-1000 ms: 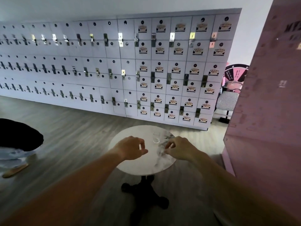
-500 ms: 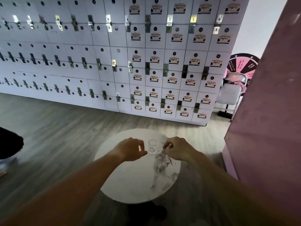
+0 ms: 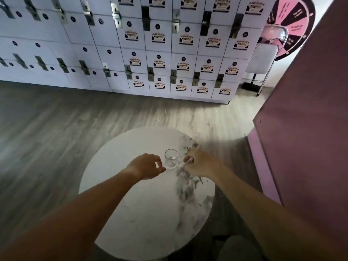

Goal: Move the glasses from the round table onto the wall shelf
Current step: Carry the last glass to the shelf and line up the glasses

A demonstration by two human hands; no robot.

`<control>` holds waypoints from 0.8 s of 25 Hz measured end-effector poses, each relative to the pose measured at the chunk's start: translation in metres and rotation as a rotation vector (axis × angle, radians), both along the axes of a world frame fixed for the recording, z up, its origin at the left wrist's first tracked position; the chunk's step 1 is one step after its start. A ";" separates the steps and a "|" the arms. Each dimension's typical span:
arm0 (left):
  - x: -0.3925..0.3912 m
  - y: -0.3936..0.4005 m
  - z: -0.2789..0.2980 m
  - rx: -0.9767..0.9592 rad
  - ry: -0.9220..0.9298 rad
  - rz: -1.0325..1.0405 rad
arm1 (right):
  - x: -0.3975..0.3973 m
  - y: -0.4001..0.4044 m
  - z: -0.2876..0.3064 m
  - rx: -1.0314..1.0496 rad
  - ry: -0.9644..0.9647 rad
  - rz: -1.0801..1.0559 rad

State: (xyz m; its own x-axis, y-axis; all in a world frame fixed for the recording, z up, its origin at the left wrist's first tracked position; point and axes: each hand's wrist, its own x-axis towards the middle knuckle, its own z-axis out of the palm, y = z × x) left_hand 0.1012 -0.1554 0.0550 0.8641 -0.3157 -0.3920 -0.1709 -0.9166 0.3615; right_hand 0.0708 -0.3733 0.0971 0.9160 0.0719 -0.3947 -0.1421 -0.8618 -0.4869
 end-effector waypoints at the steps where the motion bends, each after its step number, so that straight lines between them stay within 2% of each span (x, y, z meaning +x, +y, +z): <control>1: 0.010 0.000 -0.013 0.005 0.026 0.004 | 0.010 0.003 -0.011 -0.003 0.019 0.003; 7: 0.053 -0.004 -0.101 -0.032 0.211 0.074 | 0.057 0.025 -0.096 -0.106 0.041 0.062; 12: 0.062 -0.013 -0.140 -0.160 0.258 0.129 | 0.067 0.029 -0.141 -0.138 -0.056 0.107; 16: 0.070 -0.016 -0.148 -0.212 0.199 0.129 | 0.073 0.029 -0.142 -0.113 -0.173 0.113; 20: 0.083 -0.025 -0.124 -0.284 0.178 0.067 | 0.075 0.021 -0.111 -0.085 -0.170 0.048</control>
State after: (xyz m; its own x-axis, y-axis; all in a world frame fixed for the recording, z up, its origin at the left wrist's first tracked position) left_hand 0.1838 -0.1804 -0.0685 0.8123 -0.3790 -0.4434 -0.0249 -0.7819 0.6229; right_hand 0.1457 -0.3527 -0.0142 0.9662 0.0898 -0.2415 -0.0224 -0.9046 -0.4257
